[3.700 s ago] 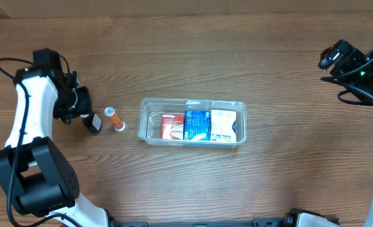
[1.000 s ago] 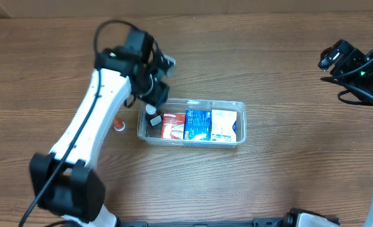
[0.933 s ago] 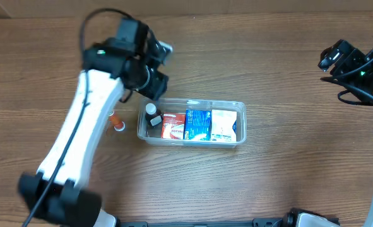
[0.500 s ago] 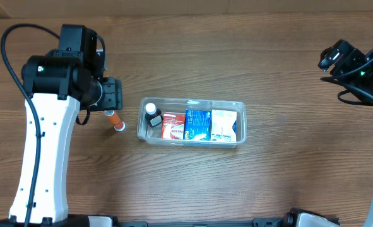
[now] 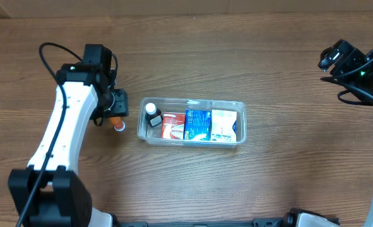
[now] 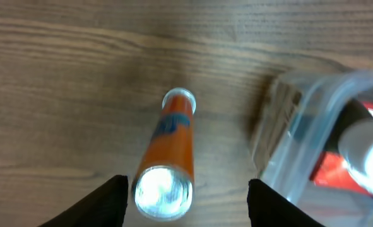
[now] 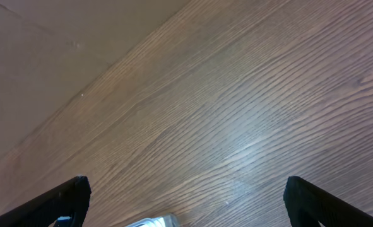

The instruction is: Pack container

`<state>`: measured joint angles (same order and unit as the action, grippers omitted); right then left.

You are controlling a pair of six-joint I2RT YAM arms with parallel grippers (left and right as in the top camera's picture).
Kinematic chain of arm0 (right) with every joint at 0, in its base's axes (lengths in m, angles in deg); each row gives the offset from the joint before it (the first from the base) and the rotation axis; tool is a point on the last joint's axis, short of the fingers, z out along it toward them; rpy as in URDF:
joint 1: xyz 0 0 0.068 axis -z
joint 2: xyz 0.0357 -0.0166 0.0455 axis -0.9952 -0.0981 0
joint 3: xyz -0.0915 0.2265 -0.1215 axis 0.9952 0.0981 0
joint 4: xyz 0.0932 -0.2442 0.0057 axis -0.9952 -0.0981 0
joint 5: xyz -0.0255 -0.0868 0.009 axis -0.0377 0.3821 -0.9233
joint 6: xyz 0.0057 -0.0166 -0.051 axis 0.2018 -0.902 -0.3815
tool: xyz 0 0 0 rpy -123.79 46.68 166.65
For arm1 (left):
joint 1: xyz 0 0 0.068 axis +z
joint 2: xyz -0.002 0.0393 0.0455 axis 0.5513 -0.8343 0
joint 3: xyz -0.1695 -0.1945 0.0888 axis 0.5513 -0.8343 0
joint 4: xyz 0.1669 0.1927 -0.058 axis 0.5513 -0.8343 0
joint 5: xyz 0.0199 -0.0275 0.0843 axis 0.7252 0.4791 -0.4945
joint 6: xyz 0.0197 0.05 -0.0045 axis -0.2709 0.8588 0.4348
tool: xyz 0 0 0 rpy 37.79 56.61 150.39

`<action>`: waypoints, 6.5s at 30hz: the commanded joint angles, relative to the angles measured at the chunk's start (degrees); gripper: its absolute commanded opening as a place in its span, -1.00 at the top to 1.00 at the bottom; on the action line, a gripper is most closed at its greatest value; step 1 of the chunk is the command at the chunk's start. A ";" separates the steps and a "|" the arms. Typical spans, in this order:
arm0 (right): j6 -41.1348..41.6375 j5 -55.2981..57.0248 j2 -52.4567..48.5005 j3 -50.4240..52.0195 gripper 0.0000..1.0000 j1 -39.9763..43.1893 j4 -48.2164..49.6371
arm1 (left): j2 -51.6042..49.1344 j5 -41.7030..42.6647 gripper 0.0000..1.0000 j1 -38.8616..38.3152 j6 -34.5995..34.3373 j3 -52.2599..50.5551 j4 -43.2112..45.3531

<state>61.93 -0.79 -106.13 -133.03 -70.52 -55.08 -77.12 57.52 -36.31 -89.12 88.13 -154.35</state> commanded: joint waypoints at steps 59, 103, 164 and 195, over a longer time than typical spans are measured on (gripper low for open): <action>-0.22 -0.11 0.22 -0.31 -1.00 0.17 0.28 | 9.88 0.22 0.75 -19.26 -1.38 -4.74 -1.99; -0.22 -0.13 0.22 -0.31 -1.00 0.17 0.28 | 26.73 -12.96 -1.00 -0.04 -11.02 28.24 -21.09; -0.20 -0.11 0.22 -0.31 -1.00 0.17 0.28 | 96.59 9.79 -1.00 7.02 -2.25 -63.36 28.17; -0.20 -0.13 0.22 -0.31 -1.00 0.17 0.28 | 96.52 8.24 -1.00 7.02 -2.21 -72.32 35.89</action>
<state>61.89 -0.82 -106.13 -133.03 -70.52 -55.08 18.70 66.59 -29.66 -92.00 16.20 -118.87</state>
